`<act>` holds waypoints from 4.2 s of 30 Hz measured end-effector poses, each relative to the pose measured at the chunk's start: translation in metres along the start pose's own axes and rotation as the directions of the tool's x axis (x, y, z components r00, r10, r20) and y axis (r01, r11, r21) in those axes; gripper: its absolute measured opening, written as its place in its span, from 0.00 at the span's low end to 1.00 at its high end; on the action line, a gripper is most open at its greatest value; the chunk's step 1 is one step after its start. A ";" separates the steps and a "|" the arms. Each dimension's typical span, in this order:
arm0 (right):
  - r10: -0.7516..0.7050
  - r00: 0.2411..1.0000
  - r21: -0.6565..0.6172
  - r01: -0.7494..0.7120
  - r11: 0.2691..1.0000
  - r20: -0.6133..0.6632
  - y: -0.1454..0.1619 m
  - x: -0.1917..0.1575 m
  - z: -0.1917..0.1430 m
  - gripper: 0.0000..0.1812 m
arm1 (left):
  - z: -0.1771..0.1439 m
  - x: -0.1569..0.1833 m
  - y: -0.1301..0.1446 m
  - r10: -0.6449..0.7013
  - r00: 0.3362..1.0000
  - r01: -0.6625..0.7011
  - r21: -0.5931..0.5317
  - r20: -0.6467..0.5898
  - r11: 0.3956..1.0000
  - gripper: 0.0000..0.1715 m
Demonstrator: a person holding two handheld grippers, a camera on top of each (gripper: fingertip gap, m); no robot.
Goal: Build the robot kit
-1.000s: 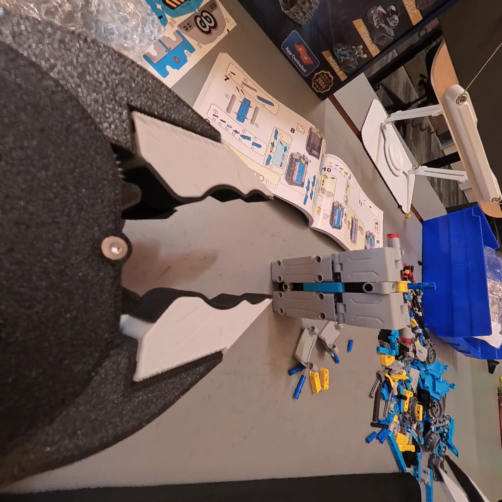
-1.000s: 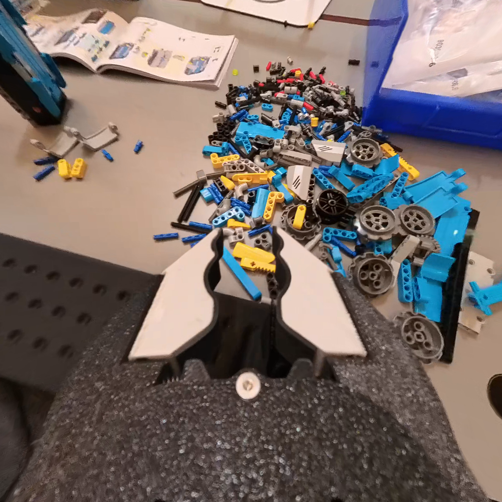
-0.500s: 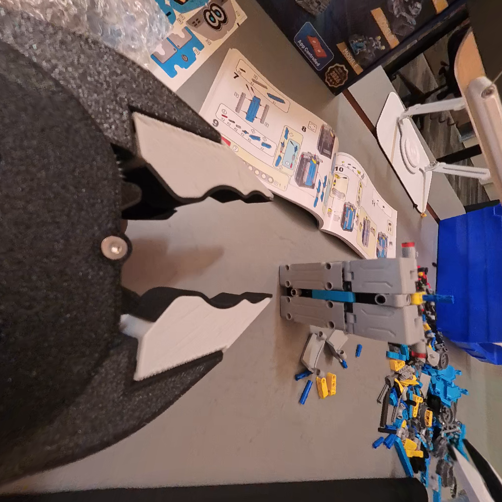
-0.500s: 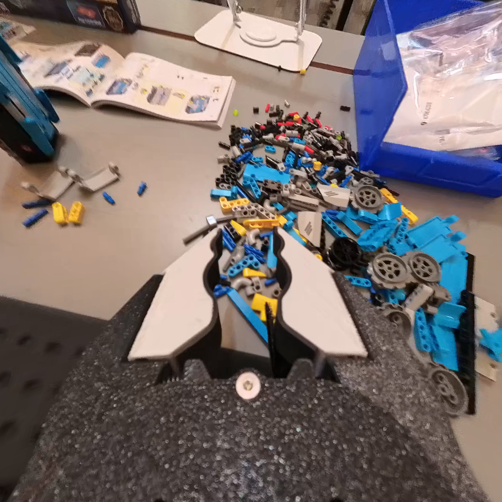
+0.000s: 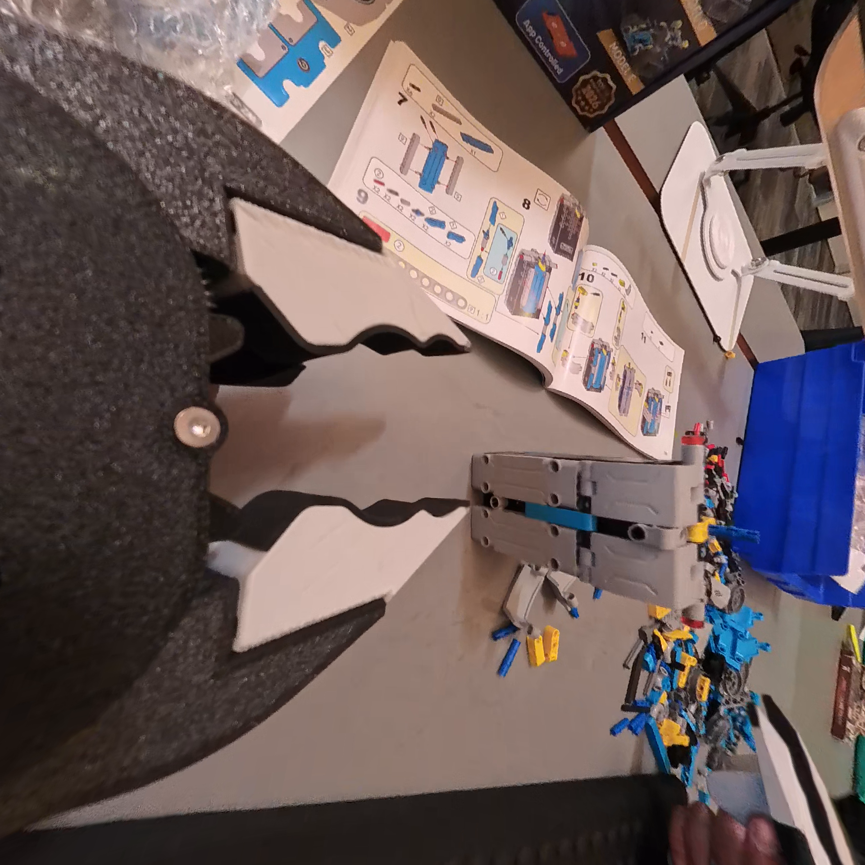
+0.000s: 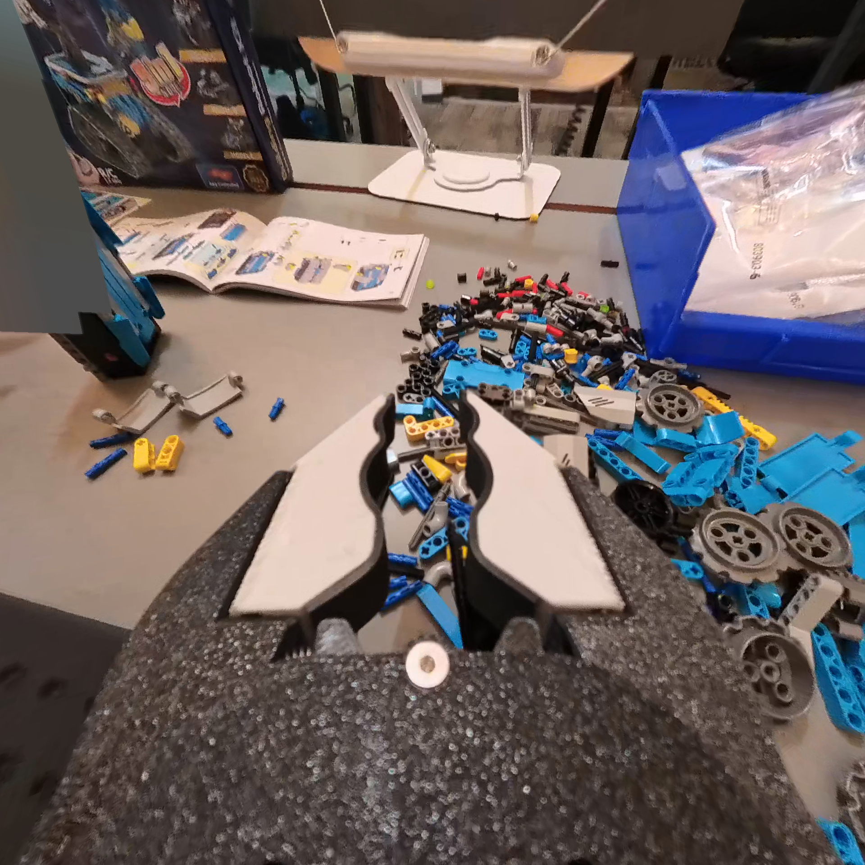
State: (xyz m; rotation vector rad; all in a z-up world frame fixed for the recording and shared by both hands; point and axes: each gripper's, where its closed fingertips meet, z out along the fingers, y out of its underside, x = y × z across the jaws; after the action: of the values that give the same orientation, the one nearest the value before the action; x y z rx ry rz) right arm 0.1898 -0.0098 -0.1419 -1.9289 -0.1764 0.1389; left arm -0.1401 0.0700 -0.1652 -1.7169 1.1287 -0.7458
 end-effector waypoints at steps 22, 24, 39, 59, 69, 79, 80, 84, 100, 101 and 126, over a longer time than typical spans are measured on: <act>0.023 0.996 -0.121 -0.013 0.993 0.082 -0.009 0.019 0.019 0.16 | 0.017 -0.012 0.008 -0.186 0.945 0.216 -0.086 0.270 0.973 0.38; -0.067 0.996 -0.170 0.077 0.982 0.065 -0.024 0.032 0.036 0.15 | 0.019 -0.004 0.007 -0.227 0.950 0.241 -0.037 0.216 0.970 0.39; 0.017 0.999 -0.487 0.007 0.873 0.044 -0.023 0.085 0.208 0.16 | 0.009 0.006 -0.006 -0.328 0.943 0.324 0.065 0.062 0.944 0.40; -0.117 0.989 -0.451 0.147 0.880 0.093 -0.026 0.080 0.198 0.04 | 0.007 0.016 -0.013 -0.368 0.929 0.369 0.100 -0.027 0.924 0.40; -0.234 0.613 -0.223 0.575 0.787 0.754 0.008 -0.099 0.101 0.04 | 0.008 0.017 -0.012 -0.363 0.931 0.364 0.095 -0.027 0.927 0.40; -0.243 0.582 -0.265 0.651 0.712 0.776 0.044 -0.119 0.112 0.04 | 0.008 0.017 -0.013 -0.362 0.932 0.363 0.095 -0.028 0.927 0.40; -0.248 0.583 -0.263 0.652 0.711 0.774 0.045 -0.120 0.112 0.04 | 0.008 0.017 -0.013 -0.362 0.932 0.363 0.096 -0.028 0.927 0.40; -0.218 0.631 -0.313 0.618 0.721 0.745 0.035 -0.111 0.117 0.17 | 0.007 0.018 -0.014 -0.352 0.936 0.353 0.099 -0.031 0.930 0.40; -0.051 0.988 -0.391 -0.010 0.920 -0.147 -0.058 0.125 0.312 0.19 | 0.000 0.047 -0.028 -0.305 0.949 0.314 0.157 -0.077 0.937 0.37; -0.059 0.982 -0.369 -0.011 0.929 -0.177 -0.063 0.131 0.315 0.16 | 0.000 0.053 -0.031 -0.292 0.953 0.302 0.159 -0.087 0.940 0.37; -0.116 0.988 -0.466 0.056 0.883 -0.101 -0.046 0.120 0.271 0.00 | 0.000 0.060 -0.032 -0.273 0.957 0.286 0.159 -0.102 0.945 0.37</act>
State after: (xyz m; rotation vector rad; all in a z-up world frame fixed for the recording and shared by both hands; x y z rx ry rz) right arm 0.2557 0.2777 -0.1968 -2.3950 -0.2255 -0.0967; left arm -0.1047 0.0200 -0.1363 -1.7303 0.8514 -1.0636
